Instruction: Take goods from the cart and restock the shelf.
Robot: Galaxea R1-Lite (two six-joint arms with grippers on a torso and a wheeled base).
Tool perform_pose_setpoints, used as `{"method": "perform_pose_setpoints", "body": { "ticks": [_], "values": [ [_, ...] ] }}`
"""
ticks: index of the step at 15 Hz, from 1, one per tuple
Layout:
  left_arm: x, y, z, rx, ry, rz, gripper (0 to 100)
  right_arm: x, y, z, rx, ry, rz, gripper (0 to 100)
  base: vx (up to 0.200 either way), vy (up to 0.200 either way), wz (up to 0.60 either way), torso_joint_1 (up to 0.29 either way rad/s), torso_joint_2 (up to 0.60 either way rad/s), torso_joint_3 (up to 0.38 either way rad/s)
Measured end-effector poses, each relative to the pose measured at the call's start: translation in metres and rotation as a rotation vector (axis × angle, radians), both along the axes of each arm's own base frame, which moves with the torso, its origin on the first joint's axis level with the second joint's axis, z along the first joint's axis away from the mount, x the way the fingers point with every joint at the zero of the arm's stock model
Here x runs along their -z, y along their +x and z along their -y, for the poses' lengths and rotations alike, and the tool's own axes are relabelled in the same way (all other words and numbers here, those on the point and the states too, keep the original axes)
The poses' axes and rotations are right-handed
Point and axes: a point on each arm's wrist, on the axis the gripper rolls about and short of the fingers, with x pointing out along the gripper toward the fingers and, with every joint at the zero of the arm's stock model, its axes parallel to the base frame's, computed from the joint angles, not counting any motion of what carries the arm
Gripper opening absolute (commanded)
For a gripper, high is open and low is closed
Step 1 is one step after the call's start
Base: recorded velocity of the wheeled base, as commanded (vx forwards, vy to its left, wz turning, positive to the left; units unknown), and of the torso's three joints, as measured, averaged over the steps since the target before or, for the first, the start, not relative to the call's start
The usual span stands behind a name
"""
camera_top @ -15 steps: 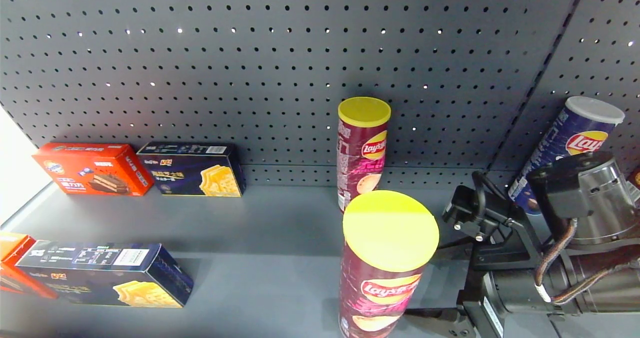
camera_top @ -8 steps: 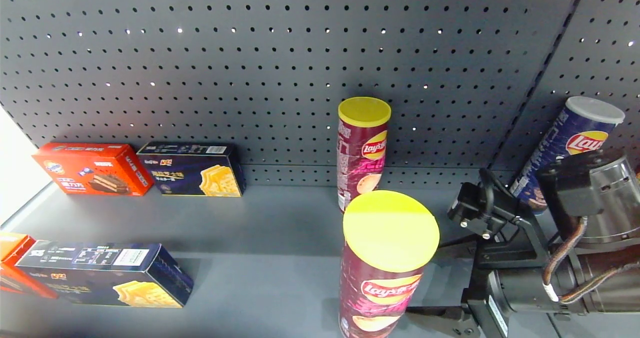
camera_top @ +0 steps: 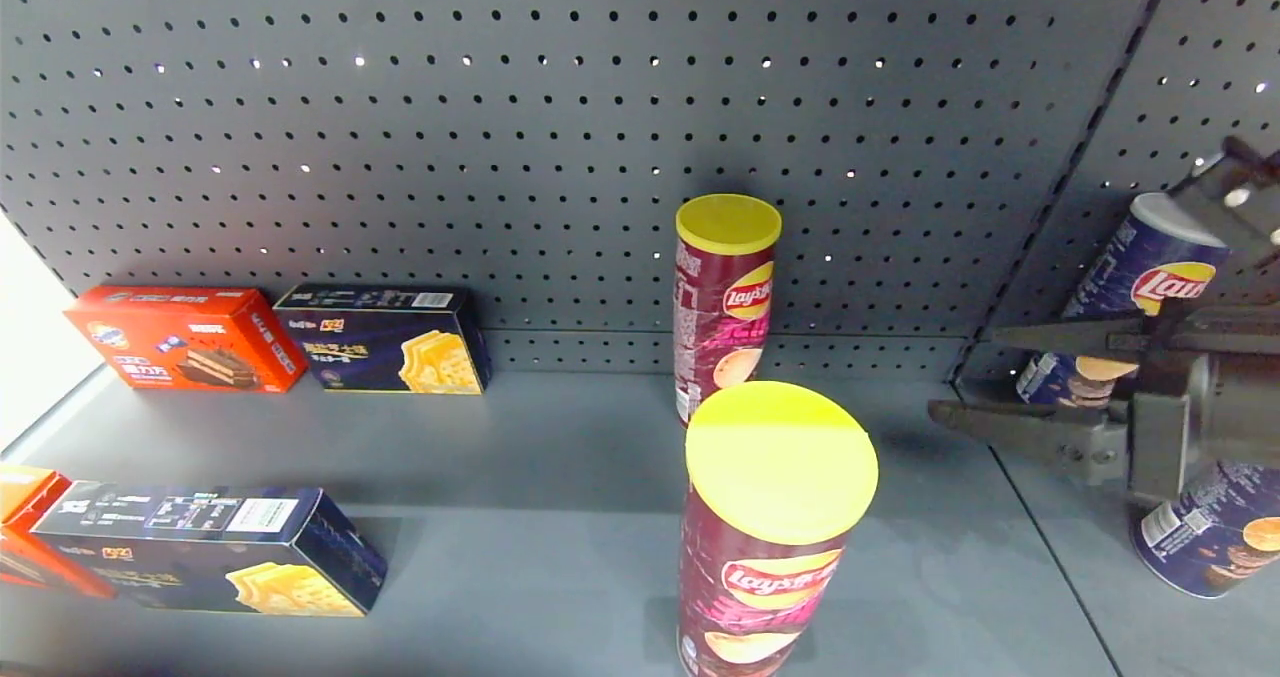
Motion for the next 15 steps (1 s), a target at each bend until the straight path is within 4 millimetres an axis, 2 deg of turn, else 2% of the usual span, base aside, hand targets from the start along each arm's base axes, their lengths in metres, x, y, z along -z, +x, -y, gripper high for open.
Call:
{"method": "perform_pose_setpoints", "body": {
  "ticks": [3, 8, 12, 15],
  "values": [
    [0.000, 0.001, 0.000, 0.000, 0.002, -0.006, 100, -0.023, -0.010, 0.011, 0.032, 0.051, 0.094, 100, 0.000, 0.000, 0.00, 0.000, 0.00, 0.000],
    [0.000, 0.001, 0.000, -0.001, 0.004, -0.011, 100, -0.042, -0.035, 0.035, 0.105, 0.098, 0.198, 100, 0.000, 0.000, 0.00, 0.000, 0.00, 0.000],
    [0.000, 0.001, 0.000, 0.001, 0.005, -0.014, 100, -0.046, -0.059, 0.047, 0.149, 0.122, 0.259, 100, 0.000, 0.000, 0.00, 0.000, 0.00, 0.000],
    [0.000, 0.001, 0.000, 0.001, 0.006, -0.015, 100, -0.034, -0.077, 0.057, 0.164, 0.122, 0.264, 100, 0.000, 0.000, 0.00, 0.000, 0.00, 0.000]
  ]
}}
